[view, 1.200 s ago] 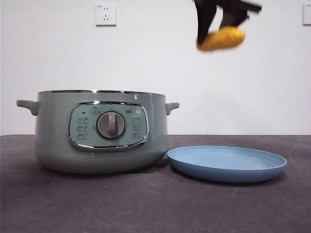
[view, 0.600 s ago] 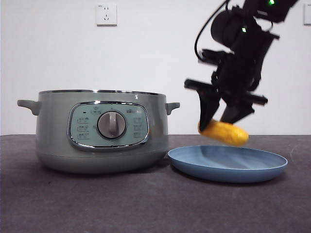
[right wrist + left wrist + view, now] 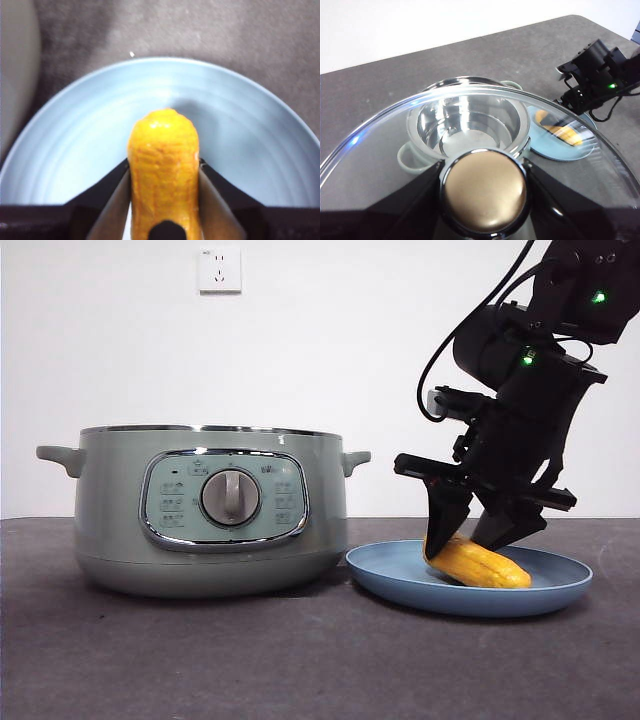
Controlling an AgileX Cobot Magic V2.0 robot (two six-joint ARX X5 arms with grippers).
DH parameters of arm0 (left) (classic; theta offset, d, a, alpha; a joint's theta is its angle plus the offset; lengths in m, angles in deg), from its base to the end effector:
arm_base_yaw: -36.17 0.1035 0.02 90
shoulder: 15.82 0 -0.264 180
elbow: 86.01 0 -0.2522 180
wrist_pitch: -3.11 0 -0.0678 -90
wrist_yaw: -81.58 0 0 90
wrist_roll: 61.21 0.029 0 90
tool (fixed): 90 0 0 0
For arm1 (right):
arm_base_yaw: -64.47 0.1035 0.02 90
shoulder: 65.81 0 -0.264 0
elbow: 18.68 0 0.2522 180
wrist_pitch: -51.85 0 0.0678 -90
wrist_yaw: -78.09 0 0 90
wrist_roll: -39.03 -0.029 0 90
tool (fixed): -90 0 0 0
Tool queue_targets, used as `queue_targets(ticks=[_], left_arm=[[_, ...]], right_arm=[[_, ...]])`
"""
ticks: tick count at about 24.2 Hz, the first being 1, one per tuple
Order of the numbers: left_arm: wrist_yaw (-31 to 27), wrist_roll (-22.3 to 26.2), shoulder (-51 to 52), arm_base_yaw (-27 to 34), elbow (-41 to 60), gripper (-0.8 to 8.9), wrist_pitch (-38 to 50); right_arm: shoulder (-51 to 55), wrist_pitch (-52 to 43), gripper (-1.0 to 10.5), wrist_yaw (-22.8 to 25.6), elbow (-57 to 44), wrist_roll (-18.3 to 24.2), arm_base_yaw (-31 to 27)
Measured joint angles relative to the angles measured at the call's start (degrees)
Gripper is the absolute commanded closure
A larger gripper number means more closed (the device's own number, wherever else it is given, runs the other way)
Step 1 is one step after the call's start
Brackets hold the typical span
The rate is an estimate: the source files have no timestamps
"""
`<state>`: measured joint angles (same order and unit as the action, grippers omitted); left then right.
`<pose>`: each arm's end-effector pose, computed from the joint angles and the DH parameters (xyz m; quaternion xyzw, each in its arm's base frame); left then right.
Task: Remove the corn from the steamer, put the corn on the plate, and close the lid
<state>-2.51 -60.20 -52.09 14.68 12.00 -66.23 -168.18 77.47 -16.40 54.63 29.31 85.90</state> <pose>0.0657 -0.0291 0.4015 0.0361 0.2007 -0.2336 0.9507 0.3277 0.1311 0.1600 0.0059 0.4695 0.1600 0.8683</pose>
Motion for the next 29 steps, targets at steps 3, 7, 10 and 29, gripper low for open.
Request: queue_targets(ticks=[3,7,10,29], left_arm=[[0.0,0.0,-3.0,0.0,0.0,8.22,2.4],[0.0,0.0,-7.7,0.0,0.0,8.22,8.5],[0.0,0.0,-11.5,0.0,0.0,8.22,12.6],[1.7,1.0,-43.7,0.0,0.0,8.22,39.4]], right_arm=[[0.0,0.7,3.5,0.1,0.0,0.0,0.0],[3.0,3.2,3.5,0.0,-0.4,0.0,-0.1],[12.3,5.1,3.5,0.0,-0.5,-0.1,-0.1],[62.4,24.3,3.5,0.0,-0.5,0.0,-0.1]])
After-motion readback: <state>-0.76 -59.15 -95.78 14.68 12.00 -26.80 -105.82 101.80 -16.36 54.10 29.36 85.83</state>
